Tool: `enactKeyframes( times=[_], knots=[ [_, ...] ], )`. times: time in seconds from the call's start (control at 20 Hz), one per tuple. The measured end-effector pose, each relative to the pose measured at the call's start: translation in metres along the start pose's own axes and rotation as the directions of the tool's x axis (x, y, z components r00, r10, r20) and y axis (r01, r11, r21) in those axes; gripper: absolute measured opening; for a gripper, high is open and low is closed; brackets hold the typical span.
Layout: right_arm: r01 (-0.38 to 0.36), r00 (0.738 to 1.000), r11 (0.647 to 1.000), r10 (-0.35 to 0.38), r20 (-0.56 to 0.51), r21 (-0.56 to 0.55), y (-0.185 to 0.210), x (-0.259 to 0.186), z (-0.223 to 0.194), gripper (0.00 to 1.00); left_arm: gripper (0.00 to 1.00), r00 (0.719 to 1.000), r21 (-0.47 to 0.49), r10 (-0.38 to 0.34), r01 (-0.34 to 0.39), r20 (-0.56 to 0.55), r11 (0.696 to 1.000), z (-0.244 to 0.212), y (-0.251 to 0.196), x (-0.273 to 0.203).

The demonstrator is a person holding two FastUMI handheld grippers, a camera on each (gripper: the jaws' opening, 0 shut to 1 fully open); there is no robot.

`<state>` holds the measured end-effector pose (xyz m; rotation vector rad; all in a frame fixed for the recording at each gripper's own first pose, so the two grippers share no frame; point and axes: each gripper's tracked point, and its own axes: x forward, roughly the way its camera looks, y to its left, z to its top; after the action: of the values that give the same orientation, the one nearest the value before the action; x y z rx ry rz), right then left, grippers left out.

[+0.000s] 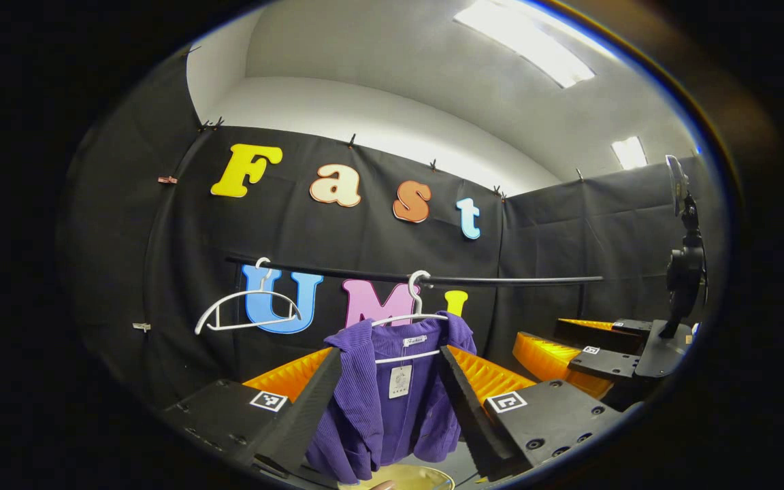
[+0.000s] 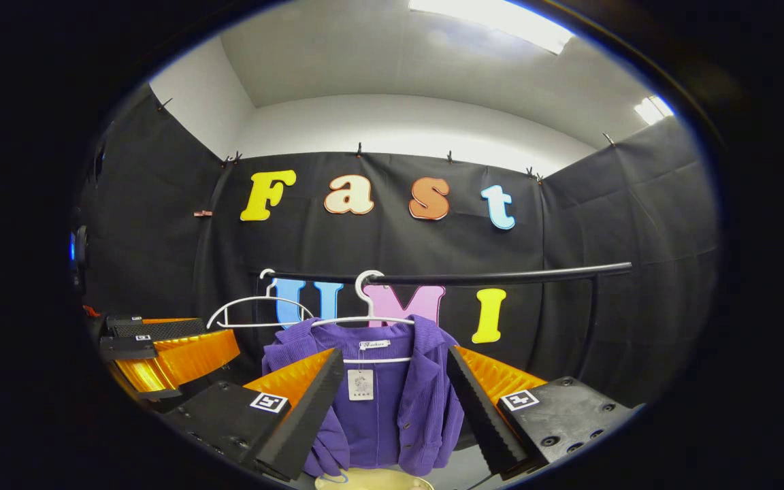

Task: Grasp the clothes on the hanger with both hands and then place them into the laundry hamper below.

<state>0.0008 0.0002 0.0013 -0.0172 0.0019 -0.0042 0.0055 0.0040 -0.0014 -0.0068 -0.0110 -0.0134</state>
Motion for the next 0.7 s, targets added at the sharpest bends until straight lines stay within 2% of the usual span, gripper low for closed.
enactKeyframes(
  times=[0.4,0.7],
  knots=[
    [0.013,1.000,1.000,-0.014,0.011,0.012,-0.0006,0.0009,0.0018,0.97,0.91,1.000,0.002,-0.006,0.006,0.004,1.000,-0.0010,0.0004,0.0025],
    [0.054,0.998,0.998,-0.055,0.022,0.012,-0.0024,0.0037,0.0042,0.97,0.91,0.999,0.003,-0.033,0.033,0.005,0.999,-0.0012,0.0046,-0.0013]
  ],
)
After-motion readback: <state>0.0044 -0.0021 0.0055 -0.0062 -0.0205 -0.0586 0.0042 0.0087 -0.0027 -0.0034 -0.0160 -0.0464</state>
